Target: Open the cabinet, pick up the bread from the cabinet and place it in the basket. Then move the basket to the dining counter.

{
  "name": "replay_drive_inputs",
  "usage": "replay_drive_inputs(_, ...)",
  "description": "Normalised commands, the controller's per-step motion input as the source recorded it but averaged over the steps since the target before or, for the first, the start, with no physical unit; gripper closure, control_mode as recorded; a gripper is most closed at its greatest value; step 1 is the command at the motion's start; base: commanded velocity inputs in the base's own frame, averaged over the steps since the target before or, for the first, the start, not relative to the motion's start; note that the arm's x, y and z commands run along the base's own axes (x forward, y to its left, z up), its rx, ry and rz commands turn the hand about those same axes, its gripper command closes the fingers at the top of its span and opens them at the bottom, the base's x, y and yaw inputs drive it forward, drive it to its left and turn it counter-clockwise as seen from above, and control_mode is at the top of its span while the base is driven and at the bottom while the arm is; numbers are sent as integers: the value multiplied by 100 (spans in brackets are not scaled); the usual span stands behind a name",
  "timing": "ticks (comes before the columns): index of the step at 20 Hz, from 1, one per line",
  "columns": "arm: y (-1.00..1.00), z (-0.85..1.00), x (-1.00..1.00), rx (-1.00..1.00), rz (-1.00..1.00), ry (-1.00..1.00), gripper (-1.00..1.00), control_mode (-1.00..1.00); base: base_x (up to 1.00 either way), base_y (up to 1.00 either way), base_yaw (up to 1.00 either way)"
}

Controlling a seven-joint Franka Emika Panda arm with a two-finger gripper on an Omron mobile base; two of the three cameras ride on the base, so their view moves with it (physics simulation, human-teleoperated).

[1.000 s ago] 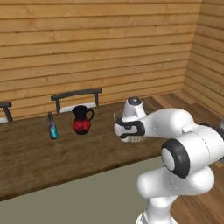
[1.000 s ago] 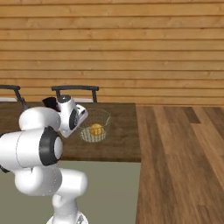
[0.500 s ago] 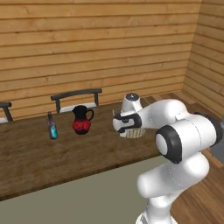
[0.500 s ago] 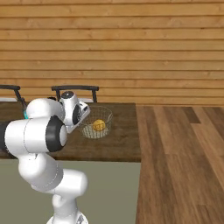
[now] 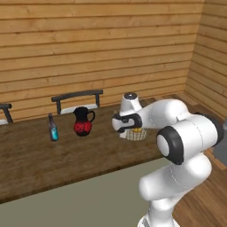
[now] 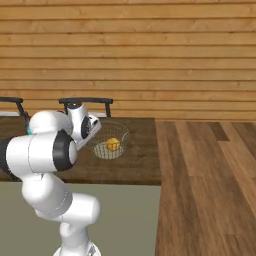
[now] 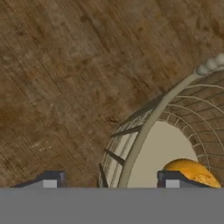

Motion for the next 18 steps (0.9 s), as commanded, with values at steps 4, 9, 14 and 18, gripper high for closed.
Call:
replay_drive_inputs(4,0,37,-2,-6,0,0,-100,-100,0,0,0)
replay_drive_inputs(9,0,92,-2,-2,-9,0,-100,-100,0,0,0)
replay_drive_inputs(14,0,100,-30,0,-15,8,-100,-100,0,0,0)
replay_drive_inputs(18,0,89,-74,1,-23,4,-100,-100,0,0,0)
